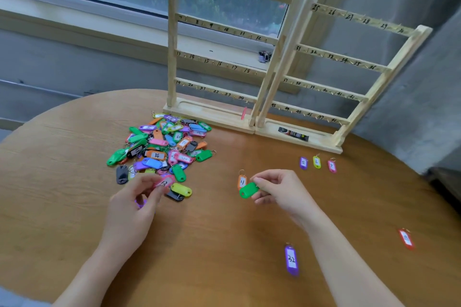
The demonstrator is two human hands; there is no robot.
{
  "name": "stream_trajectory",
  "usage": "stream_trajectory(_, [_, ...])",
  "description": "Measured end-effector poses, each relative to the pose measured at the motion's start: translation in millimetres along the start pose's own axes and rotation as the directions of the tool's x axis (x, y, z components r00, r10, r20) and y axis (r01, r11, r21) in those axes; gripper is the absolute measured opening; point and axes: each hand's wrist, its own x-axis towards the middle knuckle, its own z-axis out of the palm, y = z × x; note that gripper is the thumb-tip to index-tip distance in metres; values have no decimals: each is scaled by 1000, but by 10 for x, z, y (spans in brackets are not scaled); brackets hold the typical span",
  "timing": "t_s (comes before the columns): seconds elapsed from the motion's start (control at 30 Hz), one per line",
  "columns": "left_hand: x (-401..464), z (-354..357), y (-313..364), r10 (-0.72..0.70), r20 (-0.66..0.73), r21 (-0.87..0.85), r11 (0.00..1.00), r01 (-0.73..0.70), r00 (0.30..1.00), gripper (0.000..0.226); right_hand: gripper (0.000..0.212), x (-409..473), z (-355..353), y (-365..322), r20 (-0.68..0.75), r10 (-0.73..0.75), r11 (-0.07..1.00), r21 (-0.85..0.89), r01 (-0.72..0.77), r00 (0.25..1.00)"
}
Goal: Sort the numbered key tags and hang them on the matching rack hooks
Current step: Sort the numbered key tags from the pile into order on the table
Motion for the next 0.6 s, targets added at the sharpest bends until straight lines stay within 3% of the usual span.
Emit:
stream_trajectory(0.17, [-153, 447, 236, 72, 202, 23, 997, -79, 977, 23, 11, -84, -387, 35, -108, 56, 996, 73, -49, 993])
stream_trajectory(0.33, [-159, 862, 450, 32, 322, 4, 999, -35, 946, 10, 10, -125, -623, 130, -165, 77, 996, 64, -68, 983])
stream_trajectory(0.43, [-62, 1092, 581, -3, 349, -18, 1000, 10, 937, 11, 7, -121, -714, 213, -191, 61, 998, 9, -61, 980])
stream_trajectory(0.6, [98, 1452, 659, -26, 340, 124, 992, -17, 940, 10, 13, -120, -874, 368, -238, 35, 977, -194, -83, 971])
